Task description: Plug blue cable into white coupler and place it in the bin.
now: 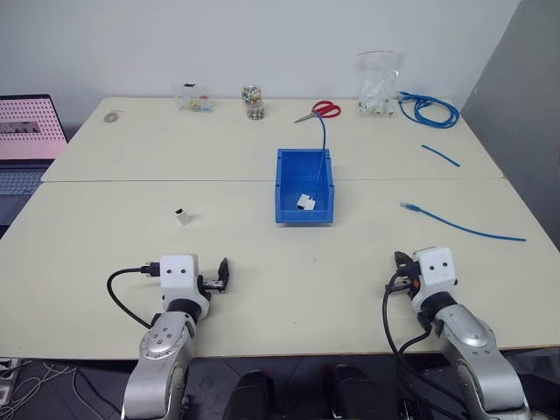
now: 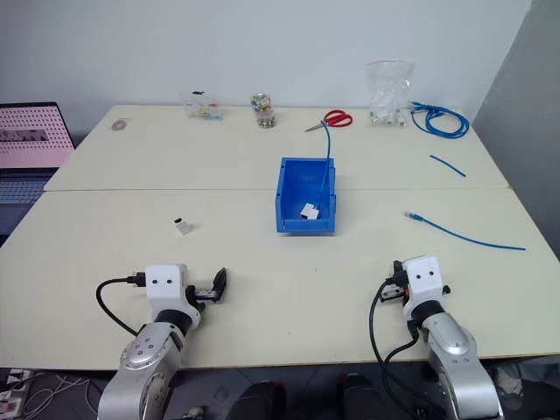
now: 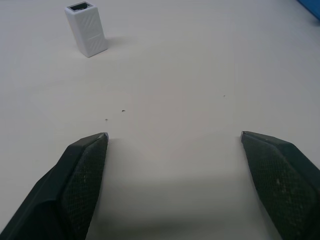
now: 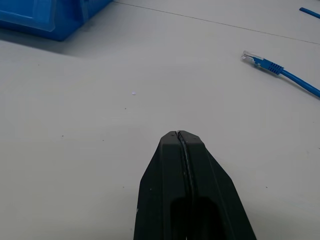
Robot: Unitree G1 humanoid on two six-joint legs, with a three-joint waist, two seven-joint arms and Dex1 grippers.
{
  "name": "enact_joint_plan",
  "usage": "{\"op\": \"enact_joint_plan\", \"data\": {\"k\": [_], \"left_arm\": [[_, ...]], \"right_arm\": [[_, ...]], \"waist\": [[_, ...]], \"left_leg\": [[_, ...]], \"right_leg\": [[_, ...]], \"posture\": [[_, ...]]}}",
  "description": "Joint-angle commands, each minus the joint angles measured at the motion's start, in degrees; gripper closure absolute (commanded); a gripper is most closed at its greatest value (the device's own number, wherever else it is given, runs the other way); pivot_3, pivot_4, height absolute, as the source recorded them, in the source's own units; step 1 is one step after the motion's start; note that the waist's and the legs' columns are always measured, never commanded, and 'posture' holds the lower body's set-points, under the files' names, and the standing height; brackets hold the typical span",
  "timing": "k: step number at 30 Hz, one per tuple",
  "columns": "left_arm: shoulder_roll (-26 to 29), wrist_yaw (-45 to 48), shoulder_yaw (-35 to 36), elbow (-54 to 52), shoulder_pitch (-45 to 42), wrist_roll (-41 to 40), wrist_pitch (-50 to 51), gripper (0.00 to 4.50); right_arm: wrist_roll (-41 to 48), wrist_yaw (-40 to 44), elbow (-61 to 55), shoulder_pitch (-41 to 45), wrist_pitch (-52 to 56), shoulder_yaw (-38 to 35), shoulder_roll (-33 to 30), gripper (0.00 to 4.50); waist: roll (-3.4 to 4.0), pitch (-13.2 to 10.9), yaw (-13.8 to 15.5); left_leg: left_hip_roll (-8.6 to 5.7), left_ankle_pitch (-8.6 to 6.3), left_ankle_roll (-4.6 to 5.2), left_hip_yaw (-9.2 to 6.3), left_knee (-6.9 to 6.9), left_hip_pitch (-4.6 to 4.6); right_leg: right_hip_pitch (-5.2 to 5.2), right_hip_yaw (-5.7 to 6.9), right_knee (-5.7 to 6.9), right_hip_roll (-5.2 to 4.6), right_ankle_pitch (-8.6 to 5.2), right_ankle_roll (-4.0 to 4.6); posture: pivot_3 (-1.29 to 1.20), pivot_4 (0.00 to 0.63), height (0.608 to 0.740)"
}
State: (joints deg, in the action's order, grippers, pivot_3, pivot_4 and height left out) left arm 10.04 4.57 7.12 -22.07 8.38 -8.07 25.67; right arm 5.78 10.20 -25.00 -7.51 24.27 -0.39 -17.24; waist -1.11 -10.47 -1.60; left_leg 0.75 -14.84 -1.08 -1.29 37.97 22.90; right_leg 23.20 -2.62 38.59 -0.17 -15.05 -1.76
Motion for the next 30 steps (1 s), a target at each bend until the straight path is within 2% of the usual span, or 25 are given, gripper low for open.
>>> {"op": "enact_joint_plan", "data": {"k": [1,22,23,25,30], "left_arm": [[0.16,0.74,0.04,-3.09,0.64,-0.06,-1.64,0.04],[-0.6,0.73,-0.92,-1.69,-0.74,1.18,-2.29,0.04],[-0.5,0.8,-0.7,-1.69,-0.76,1.1,-2.34,0.0],[-0.42,0.84,-0.5,-1.78,-0.74,1.02,-2.34,0.0],[-0.4,1.18,-0.76,-2.35,-0.23,0.89,-2.2,0.0]], "right_arm": [[-0.06,0.73,-1.23,0.54,-1.23,-0.95,-0.15,4.5],[-1.27,-0.5,-1.93,0.14,-0.96,-2.3,0.19,4.5],[-1.26,-0.6,-2.02,-0.01,-1.21,-2.51,0.22,4.12],[-1.37,-0.74,-2.12,-0.18,-1.64,-2.74,0.03,3.8],[-0.96,-0.54,-2.46,-0.5,-2.04,-3.5,-0.02,2.4]], "waist": [[0.0,0.0,0.0],[0.0,0.0,-0.02],[0.0,0.0,-0.02],[0.0,0.0,-0.02],[0.0,0.0,-0.02]], "left_leg": [[0.0,0.0,0.0,0.0,0.0,0.0],[0.0,0.0,0.0,-0.01,0.0,0.0],[-0.01,0.0,0.0,-0.01,0.0,0.0],[0.0,0.0,0.0,-0.01,0.0,0.0],[0.0,0.0,0.0,0.0,0.0,0.0]], "right_leg": [[0.0,0.0,0.0,0.0,0.0,0.0],[0.0,0.0,0.01,0.0,0.0,0.0],[0.0,0.02,0.01,0.0,-0.01,0.0],[0.0,0.01,0.01,0.0,-0.01,0.01],[0.0,0.01,0.01,0.0,-0.01,0.01]], "posture": [[0.0,0.15,0.74],[0.0,0.15,0.74],[0.0,0.15,0.74],[0.0,0.15,0.74],[0.0,0.15,0.74]]}}
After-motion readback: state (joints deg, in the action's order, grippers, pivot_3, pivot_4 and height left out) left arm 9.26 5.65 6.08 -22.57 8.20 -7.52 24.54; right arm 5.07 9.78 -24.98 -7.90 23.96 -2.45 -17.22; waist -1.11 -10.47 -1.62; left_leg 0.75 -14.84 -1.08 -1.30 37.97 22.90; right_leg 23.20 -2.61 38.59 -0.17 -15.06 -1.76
